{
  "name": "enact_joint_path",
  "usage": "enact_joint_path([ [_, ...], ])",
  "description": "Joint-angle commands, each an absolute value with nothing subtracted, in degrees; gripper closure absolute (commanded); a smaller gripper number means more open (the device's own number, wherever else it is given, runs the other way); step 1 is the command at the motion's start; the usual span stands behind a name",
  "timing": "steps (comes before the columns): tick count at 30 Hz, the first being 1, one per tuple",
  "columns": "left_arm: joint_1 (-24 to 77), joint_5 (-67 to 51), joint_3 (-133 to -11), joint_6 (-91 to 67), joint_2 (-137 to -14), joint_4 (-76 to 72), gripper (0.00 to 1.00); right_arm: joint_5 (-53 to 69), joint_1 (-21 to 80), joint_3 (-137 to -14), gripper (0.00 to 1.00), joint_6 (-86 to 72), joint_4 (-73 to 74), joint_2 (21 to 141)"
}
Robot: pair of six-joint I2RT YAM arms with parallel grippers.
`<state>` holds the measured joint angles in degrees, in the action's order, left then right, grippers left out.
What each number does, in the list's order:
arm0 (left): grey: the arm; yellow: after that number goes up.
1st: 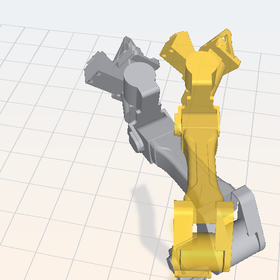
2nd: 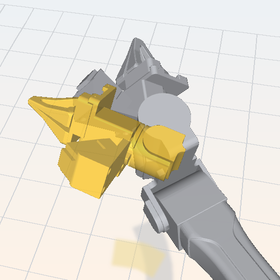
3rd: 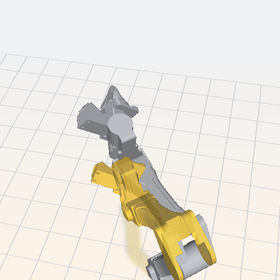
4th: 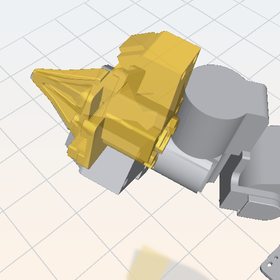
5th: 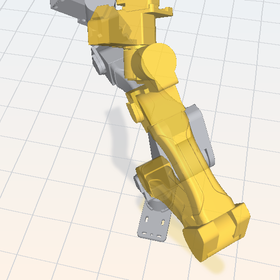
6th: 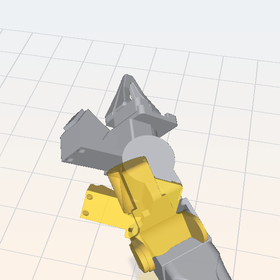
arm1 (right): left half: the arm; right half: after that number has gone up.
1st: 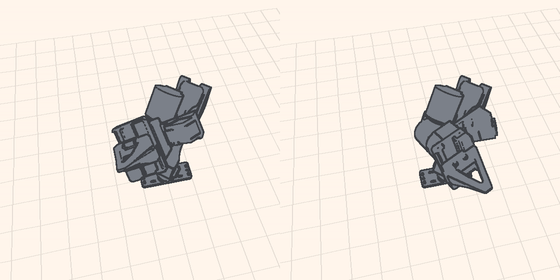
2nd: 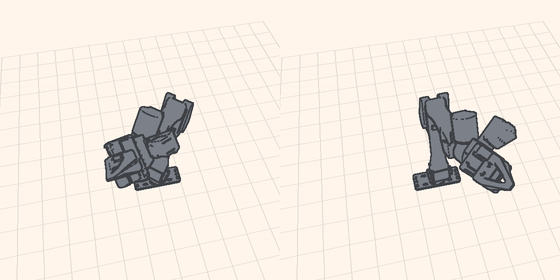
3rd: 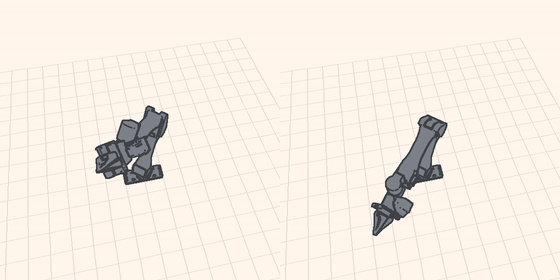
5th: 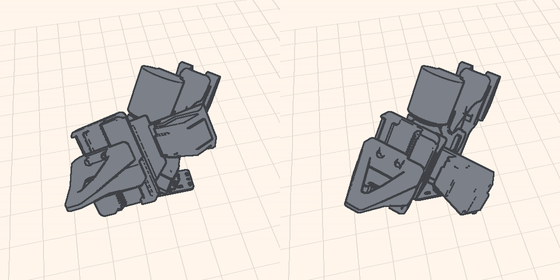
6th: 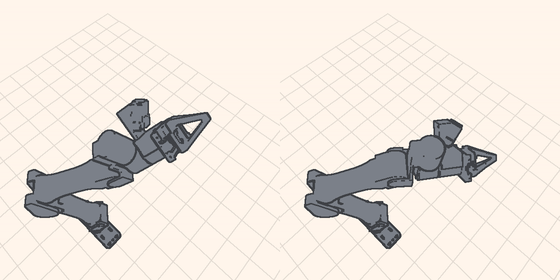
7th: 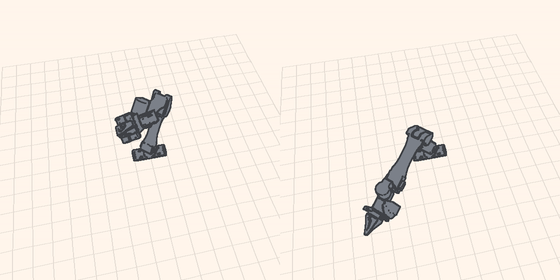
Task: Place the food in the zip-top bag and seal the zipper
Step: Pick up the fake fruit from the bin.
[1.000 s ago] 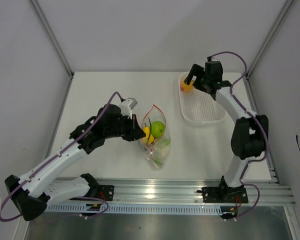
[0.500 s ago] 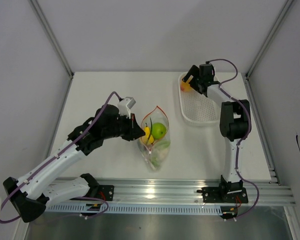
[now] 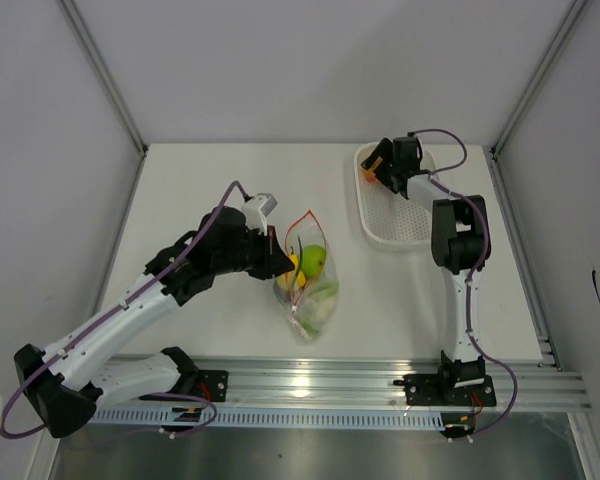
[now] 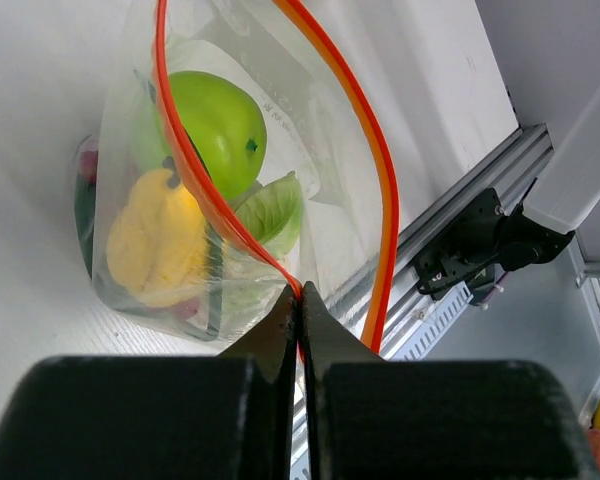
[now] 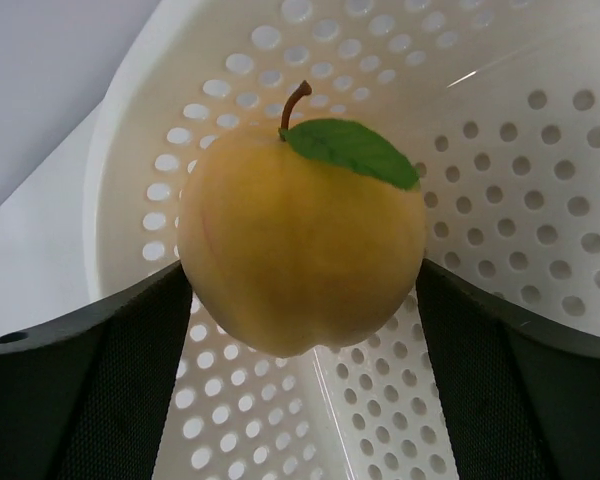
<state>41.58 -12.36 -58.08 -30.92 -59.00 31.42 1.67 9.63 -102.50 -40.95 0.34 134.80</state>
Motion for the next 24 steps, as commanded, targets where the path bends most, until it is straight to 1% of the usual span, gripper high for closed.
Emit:
enact_joint_path([
  [1,41.2,-13.6,-59.5,-31.7,-59.8,29.0,0.99,0.0,9.5,-103.1,0.09,-41.5,-3.3,135.4],
  [2,41.2,-13.6,-59.5,-31.7,-59.9,29.0,0.99,0.0,9.5,-102.7,0.13,-41.5,-3.5,135.3],
  [4,41.2,-13.5,-59.4,-31.8,-60.2,29.1,0.99,-1.9,9.5,-101.3,0.30,-41.0,-5.4,134.7],
  [5,41.2,-13.5,-59.4,-31.8,-60.5,29.3,0.99,-2.0,9.5,-101.2,0.41,-40.6,-5.5,134.4],
  [6,41.2,-13.5,-59.6,-31.8,-60.7,29.5,0.99,-2.1,9.5,-101.2,0.56,-39.7,-5.4,134.2],
  [8,41.2,-13.6,-59.6,-31.9,-61.1,30.5,0.99,-1.8,9.5,-100.5,0.60,-39.2,-5.3,132.9],
  [9,41.2,-13.6,-59.4,-32.2,-61.1,30.6,1.00,-1.4,9.6,-99.9,0.69,-38.8,-5.7,132.0],
  [11,41.2,-13.4,-59.2,-32.4,-60.7,30.9,0.99,-1.9,10.1,-97.6,0.74,-37.4,-6.1,128.2],
  [12,41.2,-13.3,-59.2,-32.5,-60.6,31.0,1.00,-2.7,10.6,-96.5,0.80,-36.6,-6.2,126.5],
  [14,41.2,-13.2,-59.5,-32.5,-60.5,31.6,0.99,-5.3,12.6,-94.5,0.81,-33.3,-6.1,122.7],
  [16,41.2,-12.8,-59.9,-32.4,-60.4,32.5,0.99,-7.0,14.4,-91.4,0.83,-31.3,-5.0,116.3],
  [17,41.2,-12.7,-60.0,-32.3,-60.0,33.0,0.99,-9.2,16.3,-88.4,0.85,-29.5,-4.5,113.8],
  [18,41.2,-12.6,-60.2,-32.3,-59.9,33.2,0.99,-10.4,17.4,-86.5,0.86,-28.6,-4.2,108.5],
  [19,41.2,-12.4,-60.3,-32.3,-59.7,33.6,0.99,-11.9,18.5,-84.6,0.86,-27.7,-3.9,105.8],
  [21,41.2,-12.5,-60.0,-32.3,-58.9,33.7,0.99,-15.6,22.4,-78.2,0.87,-25.9,-2.9,99.8],
  [22,41.2,-12.7,-59.9,-32.4,-58.7,33.6,0.99,-17.2,24.1,-75.9,0.87,-25.4,-2.4,93.7],
  [23,41.2,-12.7,-59.0,-32.6,-58.4,33.4,0.99,-18.8,25.7,-73.5,0.88,-24.9,-1.6,90.5],
  [24,41.2,-13.0,-58.8,-32.7,-58.1,32.9,1.00,-21.6,29.6,-71.0,0.88,-24.8,-1.1,87.2],
])
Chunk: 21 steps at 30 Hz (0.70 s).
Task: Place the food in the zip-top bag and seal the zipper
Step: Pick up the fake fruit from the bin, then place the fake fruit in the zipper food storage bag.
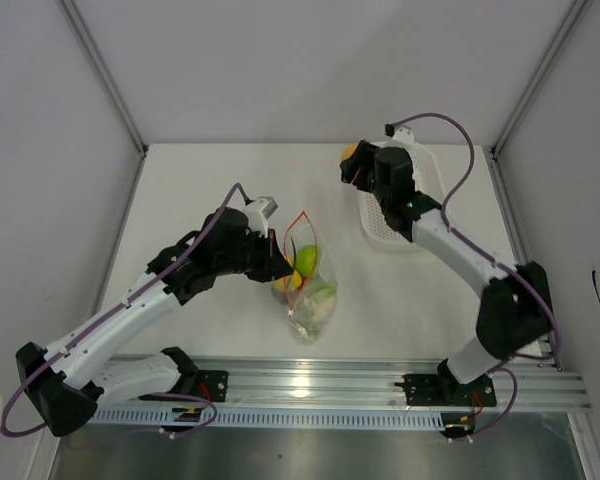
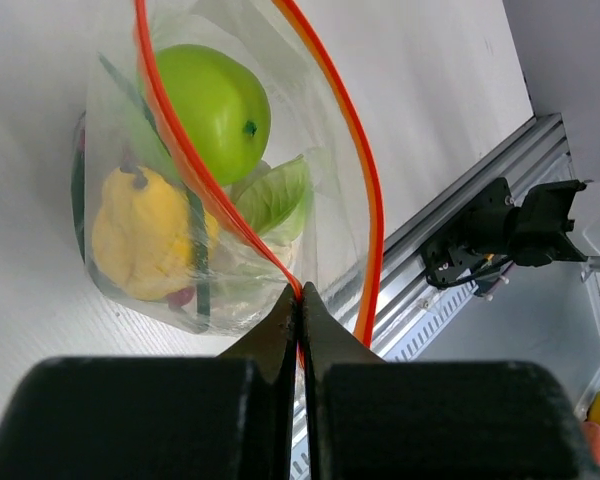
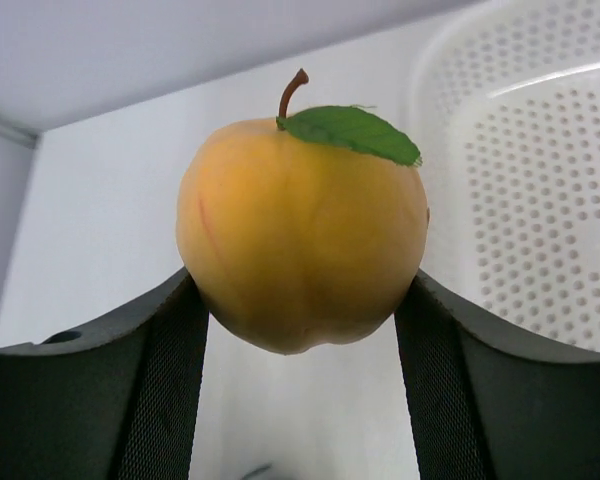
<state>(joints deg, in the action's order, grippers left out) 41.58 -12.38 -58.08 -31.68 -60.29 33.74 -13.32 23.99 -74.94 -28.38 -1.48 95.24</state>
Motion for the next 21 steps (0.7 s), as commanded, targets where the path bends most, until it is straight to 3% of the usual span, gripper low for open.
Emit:
enact_joint_path([
  [1,41.2,-13.3,-58.5,-32.7,-57.8,32.9,0.99,-23.7,33.8,-66.4,0.88,-24.5,-0.4,80.8],
  [6,41.2,-14.7,-58.7,-31.9,-58.4,32.9,0.99,-28.6,45.2,-58.2,0.88,-26.9,8.0,64.6],
  [11,41.2,-15.0,-59.7,-30.8,-59.1,33.0,0.99,-25.8,53.2,-56.2,0.89,-29.0,16.8,53.8],
  [18,41.2,-16.1,-60.1,-30.1,-59.5,33.1,0.99,-10.7,58.6,-57.0,0.88,-26.3,20.5,53.2],
  [21,41.3,-16.1,-59.7,-30.1,-59.0,33.0,0.99,-11.0,61.3,-57.7,0.87,-26.3,20.4,56.1],
])
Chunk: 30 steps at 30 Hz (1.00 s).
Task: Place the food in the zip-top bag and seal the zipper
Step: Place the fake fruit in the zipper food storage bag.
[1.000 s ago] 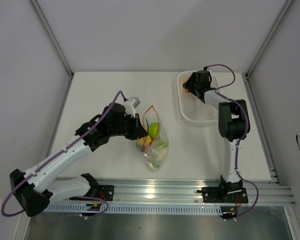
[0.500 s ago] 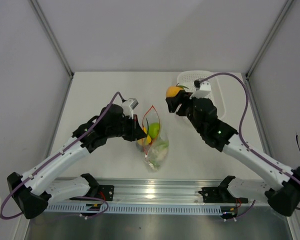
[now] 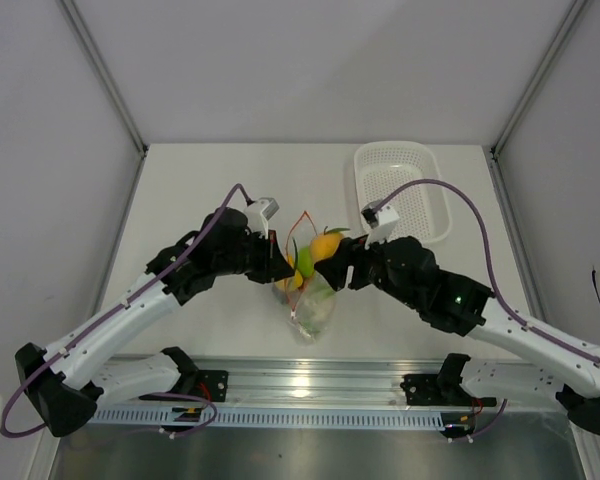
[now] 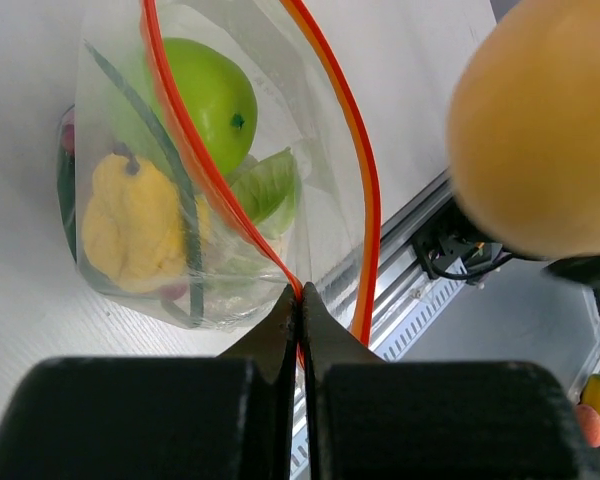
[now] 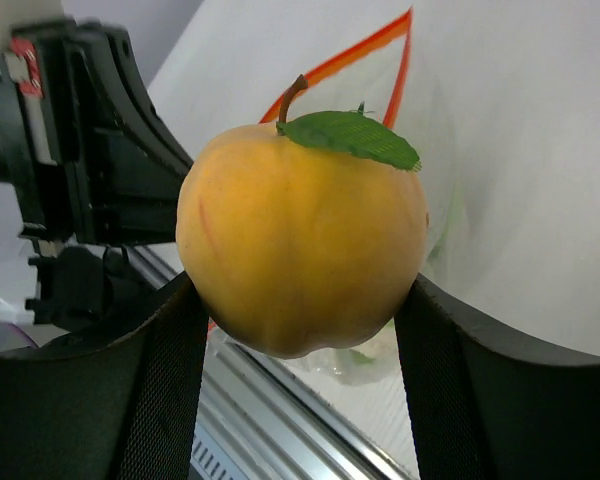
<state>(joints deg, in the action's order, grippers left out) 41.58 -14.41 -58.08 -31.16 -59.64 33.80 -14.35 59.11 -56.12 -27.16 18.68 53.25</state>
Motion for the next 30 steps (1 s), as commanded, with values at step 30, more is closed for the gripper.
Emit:
enact_joint_path([
  [30,41.2,-15.6,-63.1,-32.3,-55.3,33.2,0.99,-16.9,64.3,-67.9,0.59,-26.7,23.9,67.8],
])
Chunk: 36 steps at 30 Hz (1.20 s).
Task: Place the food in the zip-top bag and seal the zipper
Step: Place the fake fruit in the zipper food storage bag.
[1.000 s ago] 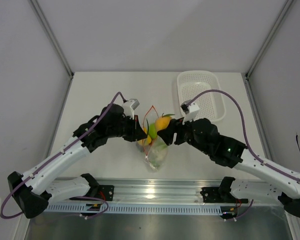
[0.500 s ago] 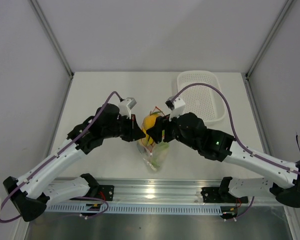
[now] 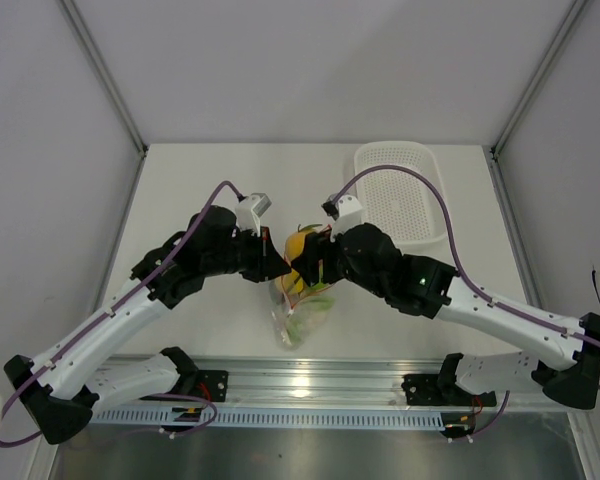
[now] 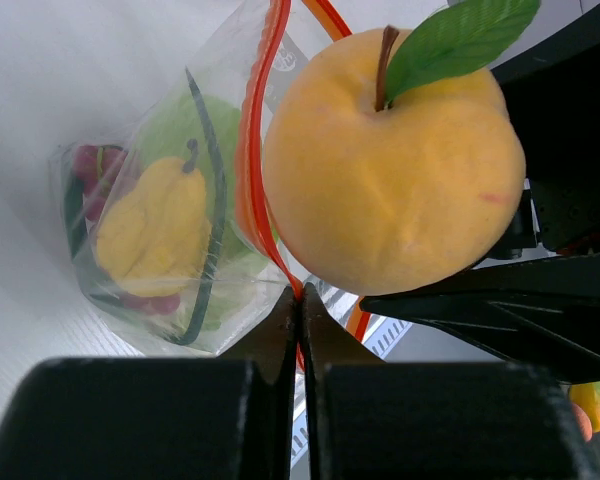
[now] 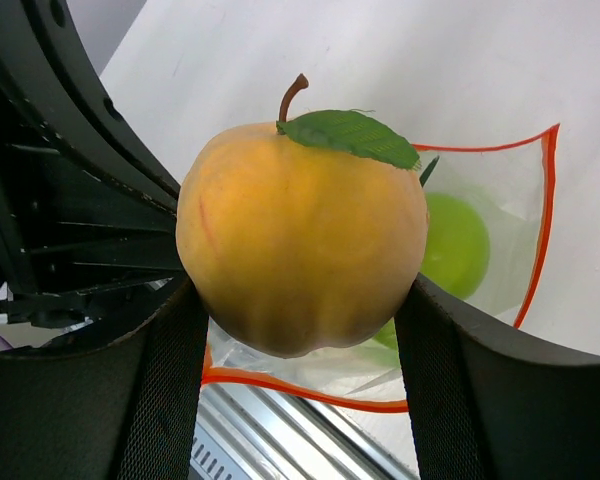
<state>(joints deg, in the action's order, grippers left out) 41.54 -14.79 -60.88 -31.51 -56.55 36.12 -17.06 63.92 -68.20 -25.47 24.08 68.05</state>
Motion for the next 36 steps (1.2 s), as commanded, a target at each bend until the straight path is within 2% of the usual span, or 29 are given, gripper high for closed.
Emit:
enact_joint_path([
  [1,41.2,-15.6,-63.2,-32.3,-55.2,33.2,0.99,-16.5,64.4,-67.7,0.56,-26.8,23.9,67.6],
  [2,41.2,-15.4,-63.3,-32.2,-55.3,33.4,0.99,-16.5,64.5,-67.4,0.50,-27.1,24.2,67.4],
  [3,41.2,-15.3,-63.2,-32.2,-55.2,33.5,0.99,-16.6,64.6,-66.9,0.35,-27.0,24.3,66.8],
  [6,41.2,-15.2,-62.9,-32.1,-55.1,33.5,0.99,-18.2,64.7,-66.2,0.01,-26.7,25.0,65.7],
  [7,41.2,-15.4,-62.9,-32.1,-55.2,33.5,0.99,-18.5,64.7,-66.4,0.01,-26.5,25.2,65.0],
  [21,41.3,-15.2,-62.8,-32.2,-54.6,33.9,0.99,-24.5,60.2,-68.4,0.01,-28.0,34.4,61.9],
  [27,41.2,-15.7,-62.2,-32.2,-54.7,33.8,0.99,-23.1,57.4,-64.1,0.02,-30.6,34.8,62.6],
  [34,41.2,-16.3,-61.5,-32.0,-54.7,33.6,0.99,-17.7,54.7,-59.8,0.26,-31.7,29.5,64.1],
  [35,41.2,-16.1,-61.8,-32.0,-54.7,33.7,0.99,-16.8,54.1,-59.5,0.46,-31.6,29.1,64.4],
  [36,41.2,-16.2,-61.6,-31.9,-54.7,33.7,0.99,-15.4,54.1,-59.4,0.55,-31.7,28.7,64.8],
])
